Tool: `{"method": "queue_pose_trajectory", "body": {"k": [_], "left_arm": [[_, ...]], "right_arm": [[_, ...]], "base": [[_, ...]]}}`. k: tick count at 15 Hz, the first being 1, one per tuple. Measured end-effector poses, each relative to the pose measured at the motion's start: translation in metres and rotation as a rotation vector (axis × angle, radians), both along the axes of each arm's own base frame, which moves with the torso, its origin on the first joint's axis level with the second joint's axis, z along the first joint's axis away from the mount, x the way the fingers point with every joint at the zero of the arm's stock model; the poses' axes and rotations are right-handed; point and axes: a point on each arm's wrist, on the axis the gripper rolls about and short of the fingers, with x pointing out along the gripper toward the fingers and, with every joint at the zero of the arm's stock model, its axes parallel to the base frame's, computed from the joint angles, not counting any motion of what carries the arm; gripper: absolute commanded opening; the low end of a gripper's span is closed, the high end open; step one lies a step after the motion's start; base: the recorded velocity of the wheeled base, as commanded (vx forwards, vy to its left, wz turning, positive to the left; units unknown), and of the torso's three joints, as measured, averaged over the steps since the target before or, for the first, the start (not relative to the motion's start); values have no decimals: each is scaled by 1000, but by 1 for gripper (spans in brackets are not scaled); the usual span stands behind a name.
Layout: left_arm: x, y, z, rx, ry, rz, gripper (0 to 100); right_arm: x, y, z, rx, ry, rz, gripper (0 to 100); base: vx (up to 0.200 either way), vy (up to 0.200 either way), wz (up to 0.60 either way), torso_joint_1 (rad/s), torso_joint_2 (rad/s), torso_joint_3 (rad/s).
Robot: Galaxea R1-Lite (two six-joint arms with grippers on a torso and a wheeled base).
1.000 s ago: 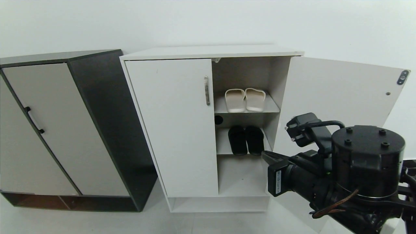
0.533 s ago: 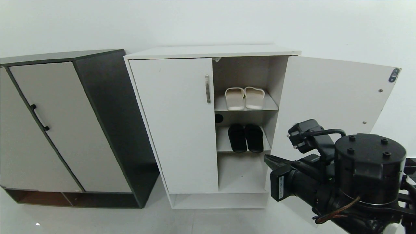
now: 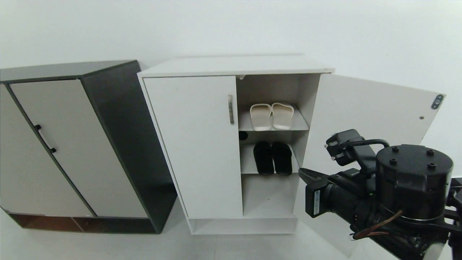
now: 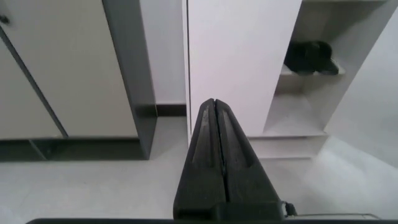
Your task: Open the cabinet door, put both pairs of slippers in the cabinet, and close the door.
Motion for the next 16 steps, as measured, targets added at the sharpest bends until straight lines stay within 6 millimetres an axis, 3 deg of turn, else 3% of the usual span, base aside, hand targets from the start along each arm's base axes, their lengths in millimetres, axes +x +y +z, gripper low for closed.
{"method": "queue_pose_trajectory", "body": {"k": [5, 16], "left_arm": [[0, 0, 0, 0, 1, -1, 0], [0, 0, 0, 0, 1, -1, 0]], "right_arm": [[0, -1, 0, 0, 2, 5, 0], [1, -1, -4, -12, 12, 4, 0]], "base": [[0, 0, 0, 138, -496, -234], [0, 0, 0, 292, -497, -249]]}}
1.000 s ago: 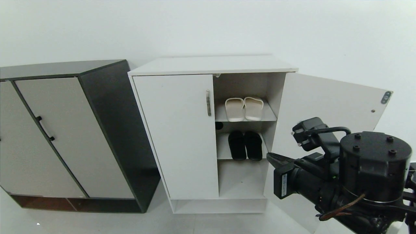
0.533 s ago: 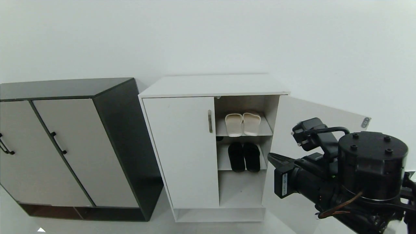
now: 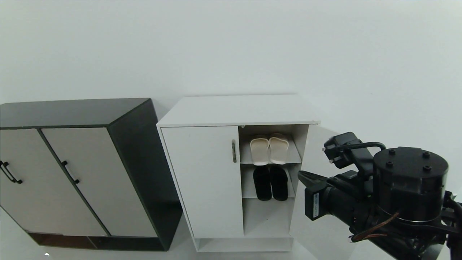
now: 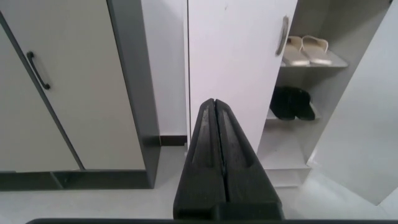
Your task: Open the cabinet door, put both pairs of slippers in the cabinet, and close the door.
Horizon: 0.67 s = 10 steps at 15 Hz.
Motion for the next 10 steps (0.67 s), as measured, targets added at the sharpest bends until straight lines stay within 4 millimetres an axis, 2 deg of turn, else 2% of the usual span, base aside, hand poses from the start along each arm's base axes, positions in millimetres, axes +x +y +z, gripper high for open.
{"method": "queue_pose_trajectory", "body": {"k": [2, 4, 10], "left_arm": [[0, 0, 0, 0, 0, 0, 0], [0, 0, 0, 0, 0, 0, 0], [0, 0, 0, 4, 1, -2, 0]], "right_arm": [[0, -1, -1, -2, 3, 3, 0], [0, -1, -2, -3, 5, 6, 0], [-1, -1, -4, 8, 6, 42, 0]], "base": [[0, 0, 0, 158, -312, -154], [0, 0, -600, 58, -102, -46], [0, 0, 0, 4, -8, -3]]}}
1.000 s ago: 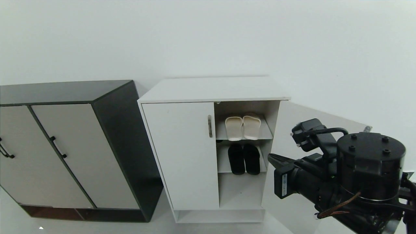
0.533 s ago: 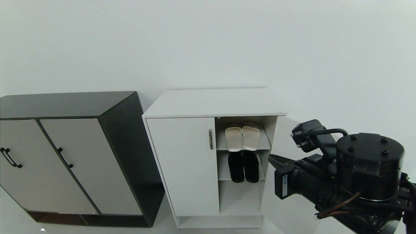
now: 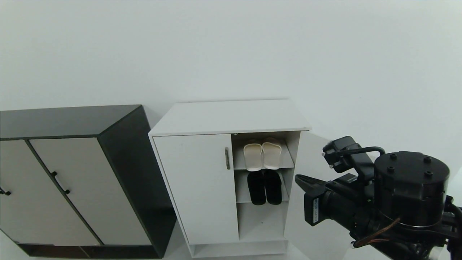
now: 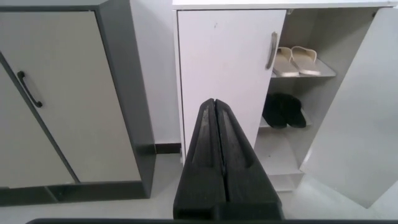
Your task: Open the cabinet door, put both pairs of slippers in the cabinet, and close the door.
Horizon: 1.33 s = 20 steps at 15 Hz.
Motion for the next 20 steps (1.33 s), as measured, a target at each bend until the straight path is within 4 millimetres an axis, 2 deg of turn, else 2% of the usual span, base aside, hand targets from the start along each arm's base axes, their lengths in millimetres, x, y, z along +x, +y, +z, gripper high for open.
{"method": "queue_pose_trajectory", "body": {"k": [5, 8, 14, 16, 20], "left_arm": [[0, 0, 0, 1, 0, 1, 0], [0, 0, 0, 0, 0, -2, 0], [0, 0, 0, -1, 0, -1, 0], [0, 0, 0, -1, 0, 0, 0], [0, 0, 0, -1, -1, 0, 0]], "right_arm": [[3, -2, -2, -3, 1, -11, 0], [4, -2, -3, -8, 4, -16, 0], [13, -8, -5, -17, 8, -52, 0], [26, -21, -6, -38, 4, -87, 0], [63, -71, -5, -64, 2, -183, 0]], "base": [[0, 0, 0, 0, 0, 0], [-200, 0, 0, 4, 2, 1], [0, 0, 0, 0, 0, 0], [0, 0, 0, 0, 0, 0], [0, 0, 0, 0, 0, 0]]}}
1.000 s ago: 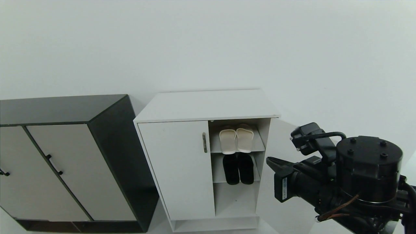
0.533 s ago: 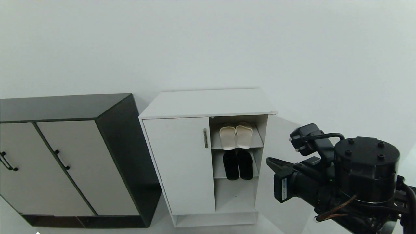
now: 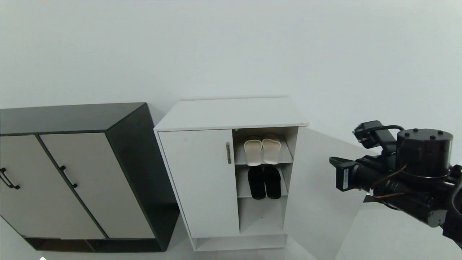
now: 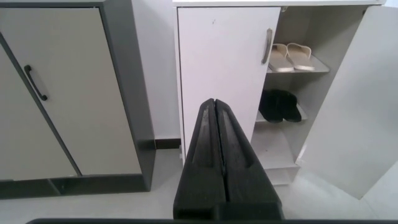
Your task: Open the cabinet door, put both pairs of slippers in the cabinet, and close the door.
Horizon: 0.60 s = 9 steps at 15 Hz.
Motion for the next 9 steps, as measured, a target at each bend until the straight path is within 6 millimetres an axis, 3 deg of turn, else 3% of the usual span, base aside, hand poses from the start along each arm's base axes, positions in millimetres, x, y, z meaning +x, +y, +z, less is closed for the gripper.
{"method": "queue_pose_trajectory", "body": {"k": [9], "left_arm": [[0, 0, 0, 1, 0, 0, 0]], "right_arm": [[71, -121, 12, 49, -36, -224, 0]], "base": [[0, 0, 0, 0, 0, 0]]}}
